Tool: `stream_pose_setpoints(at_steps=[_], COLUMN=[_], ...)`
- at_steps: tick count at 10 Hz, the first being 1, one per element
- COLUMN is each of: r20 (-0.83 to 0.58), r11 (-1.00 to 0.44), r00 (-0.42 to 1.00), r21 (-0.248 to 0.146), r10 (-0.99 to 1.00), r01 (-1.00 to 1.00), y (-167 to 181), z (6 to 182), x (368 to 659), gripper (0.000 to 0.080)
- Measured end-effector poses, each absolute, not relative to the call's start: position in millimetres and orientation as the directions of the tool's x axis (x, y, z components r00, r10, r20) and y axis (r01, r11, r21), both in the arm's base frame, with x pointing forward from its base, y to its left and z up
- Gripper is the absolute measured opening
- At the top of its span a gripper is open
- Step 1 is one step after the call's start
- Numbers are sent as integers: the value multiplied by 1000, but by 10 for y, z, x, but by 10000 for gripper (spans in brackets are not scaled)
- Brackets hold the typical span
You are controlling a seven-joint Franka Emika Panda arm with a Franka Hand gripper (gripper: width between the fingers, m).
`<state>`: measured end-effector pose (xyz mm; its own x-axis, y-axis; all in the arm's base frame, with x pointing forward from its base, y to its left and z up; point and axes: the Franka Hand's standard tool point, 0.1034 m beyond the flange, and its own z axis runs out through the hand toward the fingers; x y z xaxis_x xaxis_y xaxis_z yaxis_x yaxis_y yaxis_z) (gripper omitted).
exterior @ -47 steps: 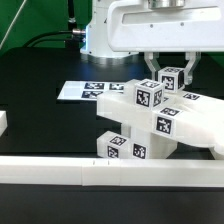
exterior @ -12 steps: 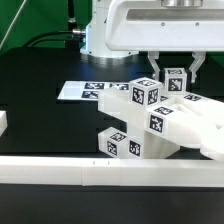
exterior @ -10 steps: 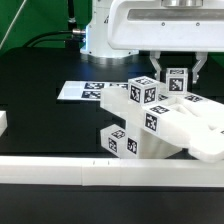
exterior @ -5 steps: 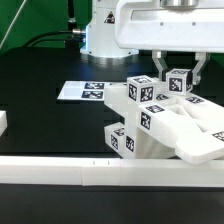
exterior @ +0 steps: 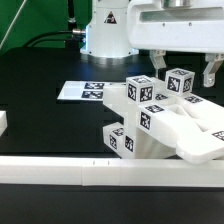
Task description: Assemble chair
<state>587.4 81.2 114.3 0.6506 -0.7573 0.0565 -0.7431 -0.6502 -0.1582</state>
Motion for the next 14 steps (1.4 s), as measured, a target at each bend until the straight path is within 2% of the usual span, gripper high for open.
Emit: stream_pose_setpoints(at_steps=[2,5,6,10,14], r20=[56,96,100,121,130], r11=[-648,-824,-901,-990,-988], r00=[649,820,897,983,980], r21=[-166,-143,-101,-51,-11], r10=[-759,-564,-431,-135,153], r01=[-743,-549,-422,-129,156], y=[818,812,799,804,785], z=[1162,1159,1159,1210,1211], x=[5895,5894,5884,5931,5935], gripper=[648,649,649,649,649])
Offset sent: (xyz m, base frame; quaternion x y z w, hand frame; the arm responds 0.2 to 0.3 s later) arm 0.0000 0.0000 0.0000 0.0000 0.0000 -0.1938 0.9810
